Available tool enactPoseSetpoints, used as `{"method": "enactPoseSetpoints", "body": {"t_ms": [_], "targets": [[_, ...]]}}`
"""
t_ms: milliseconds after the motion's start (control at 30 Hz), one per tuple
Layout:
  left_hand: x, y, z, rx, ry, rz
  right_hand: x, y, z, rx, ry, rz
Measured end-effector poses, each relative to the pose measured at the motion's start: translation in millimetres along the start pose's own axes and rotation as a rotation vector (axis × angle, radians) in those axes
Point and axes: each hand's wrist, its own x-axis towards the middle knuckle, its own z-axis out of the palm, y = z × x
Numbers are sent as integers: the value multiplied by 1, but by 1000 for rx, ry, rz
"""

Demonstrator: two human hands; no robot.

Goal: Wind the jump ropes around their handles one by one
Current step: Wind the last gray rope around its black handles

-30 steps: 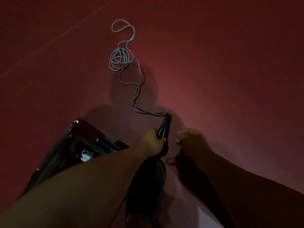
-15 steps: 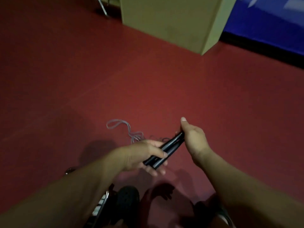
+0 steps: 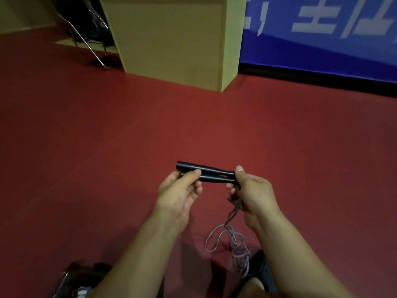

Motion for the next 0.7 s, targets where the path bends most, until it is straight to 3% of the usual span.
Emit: {"method": "enactPoseSetpoints", "body": {"t_ms": [167, 433, 700], "targets": [[-4, -9, 13, 25, -134, -67, -14, 4, 21, 21, -139, 30], [2, 4, -4, -58, -37, -70, -28, 4, 49, -150, -373, 73], [4, 14, -14, -49, -69, -18, -24, 17, 51, -237, -419, 132]]}}
